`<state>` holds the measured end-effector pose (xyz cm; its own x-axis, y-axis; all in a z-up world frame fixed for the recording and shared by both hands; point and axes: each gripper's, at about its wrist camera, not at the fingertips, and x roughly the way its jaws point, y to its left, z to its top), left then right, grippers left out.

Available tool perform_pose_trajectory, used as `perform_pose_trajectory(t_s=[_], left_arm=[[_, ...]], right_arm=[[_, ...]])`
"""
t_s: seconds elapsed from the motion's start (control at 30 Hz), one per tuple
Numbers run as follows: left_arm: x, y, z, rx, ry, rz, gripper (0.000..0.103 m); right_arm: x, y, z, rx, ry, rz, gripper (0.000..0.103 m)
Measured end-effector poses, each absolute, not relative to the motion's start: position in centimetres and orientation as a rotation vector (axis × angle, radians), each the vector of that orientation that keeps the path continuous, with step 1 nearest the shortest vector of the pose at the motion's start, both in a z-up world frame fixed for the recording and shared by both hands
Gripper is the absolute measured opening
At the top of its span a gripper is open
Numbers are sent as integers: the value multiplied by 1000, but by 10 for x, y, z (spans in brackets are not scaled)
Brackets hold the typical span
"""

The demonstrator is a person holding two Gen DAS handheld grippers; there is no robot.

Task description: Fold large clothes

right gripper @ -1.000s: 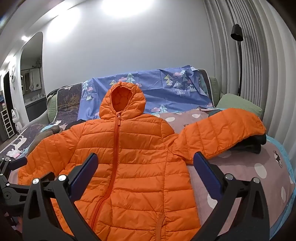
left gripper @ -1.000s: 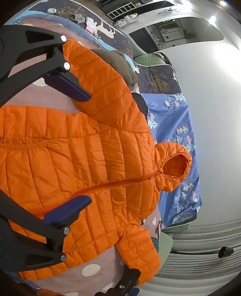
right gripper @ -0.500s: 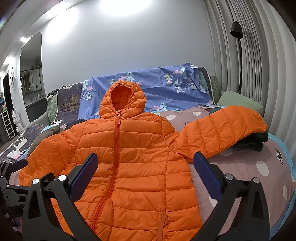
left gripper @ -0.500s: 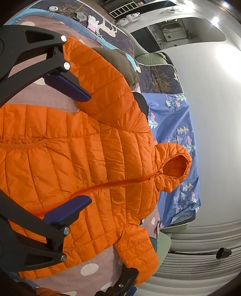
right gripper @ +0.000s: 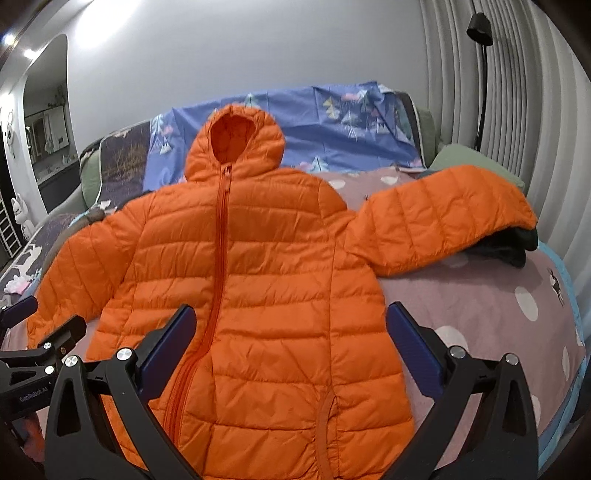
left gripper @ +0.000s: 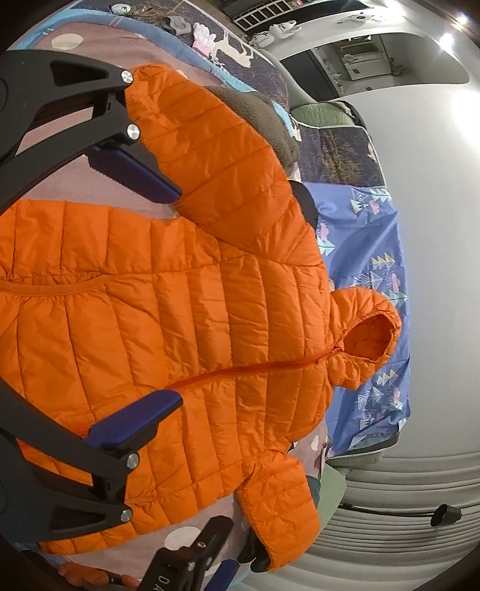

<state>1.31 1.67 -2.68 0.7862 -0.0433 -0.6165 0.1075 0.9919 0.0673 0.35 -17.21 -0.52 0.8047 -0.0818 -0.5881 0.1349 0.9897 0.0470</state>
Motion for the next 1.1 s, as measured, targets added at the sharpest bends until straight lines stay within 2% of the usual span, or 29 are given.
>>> perform_pose_trajectory(t_s=[0.5,1.1], left_arm=[[24,14,-50,72,747,-130,101],[25,-2,-56,75,748,-202,101]], right_arm=[[4,-201,-16,107,678,-256,102],[1,-222,-18,131,673,-288,102]])
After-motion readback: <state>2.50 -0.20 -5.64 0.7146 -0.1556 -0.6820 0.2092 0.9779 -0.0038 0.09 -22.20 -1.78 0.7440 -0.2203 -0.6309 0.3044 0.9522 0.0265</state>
